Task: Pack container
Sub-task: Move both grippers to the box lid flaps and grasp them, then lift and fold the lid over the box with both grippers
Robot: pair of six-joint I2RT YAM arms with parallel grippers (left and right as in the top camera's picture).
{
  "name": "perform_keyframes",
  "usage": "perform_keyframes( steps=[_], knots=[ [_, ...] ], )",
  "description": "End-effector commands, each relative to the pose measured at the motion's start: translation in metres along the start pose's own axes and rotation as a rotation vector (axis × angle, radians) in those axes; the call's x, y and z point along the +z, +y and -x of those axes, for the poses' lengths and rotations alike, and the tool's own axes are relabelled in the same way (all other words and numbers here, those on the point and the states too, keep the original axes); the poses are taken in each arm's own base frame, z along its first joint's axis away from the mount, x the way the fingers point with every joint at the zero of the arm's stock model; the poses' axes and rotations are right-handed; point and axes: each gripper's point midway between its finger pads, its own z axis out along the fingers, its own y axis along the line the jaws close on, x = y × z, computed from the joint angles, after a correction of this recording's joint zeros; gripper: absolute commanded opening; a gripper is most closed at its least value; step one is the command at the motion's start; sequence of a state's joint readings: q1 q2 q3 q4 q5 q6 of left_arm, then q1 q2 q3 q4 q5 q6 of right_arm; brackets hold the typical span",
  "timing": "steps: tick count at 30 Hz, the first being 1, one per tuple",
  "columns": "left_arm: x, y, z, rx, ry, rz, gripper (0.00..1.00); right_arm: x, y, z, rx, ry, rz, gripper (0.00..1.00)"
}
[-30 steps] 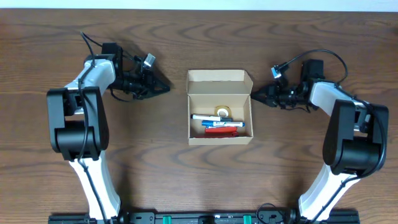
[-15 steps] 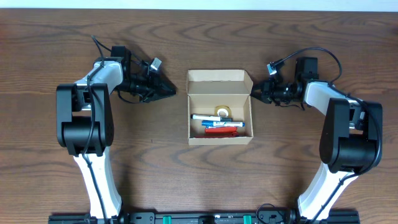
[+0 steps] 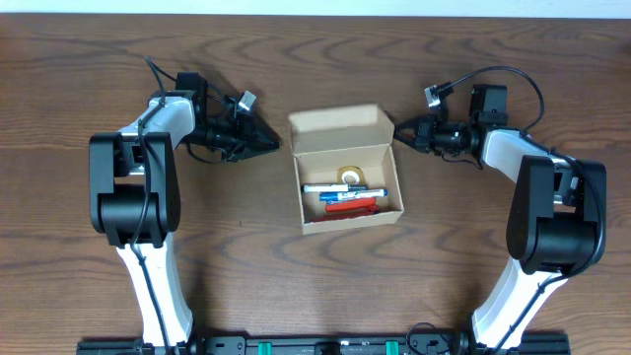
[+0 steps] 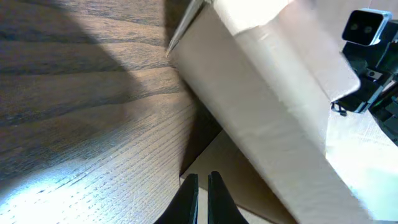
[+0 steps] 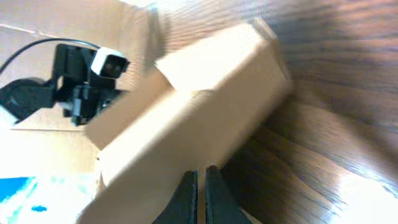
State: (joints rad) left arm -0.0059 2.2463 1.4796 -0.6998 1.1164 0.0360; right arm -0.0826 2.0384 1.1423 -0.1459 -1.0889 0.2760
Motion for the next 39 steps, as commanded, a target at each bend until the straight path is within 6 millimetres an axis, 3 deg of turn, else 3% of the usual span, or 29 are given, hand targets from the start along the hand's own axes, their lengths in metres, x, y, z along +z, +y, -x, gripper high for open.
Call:
perform_keyframes(
  steps=[1, 7, 13, 24, 39],
  knots=[
    [0.004, 0.004, -0.002, -0.029, 0.01, -0.01, 0.06, 0.003, 0.016, -0.005, -0.017, 0.029, 0.104, 0.01],
    [0.004, 0.004, -0.002, -0.027, 0.008, -0.01, 0.06, 0.003, 0.019, -0.005, -0.023, 0.032, 0.126, 0.01],
    [0.004, 0.003, -0.002, -0.03, 0.01, -0.011, 0.06, 0.004, -0.016, -0.011, 0.075, 0.026, -0.067, 0.01],
    [0.019, -0.005, -0.007, -0.013, 0.039, -0.009, 0.06, 0.01, -0.021, -0.016, 0.066, 0.038, -0.101, 0.01],
    [0.028, -0.014, 0.005, -0.024, 0.011, -0.028, 0.06, 0.029, -0.036, -0.029, 0.083, 0.081, -0.088, 0.01]
  ],
)
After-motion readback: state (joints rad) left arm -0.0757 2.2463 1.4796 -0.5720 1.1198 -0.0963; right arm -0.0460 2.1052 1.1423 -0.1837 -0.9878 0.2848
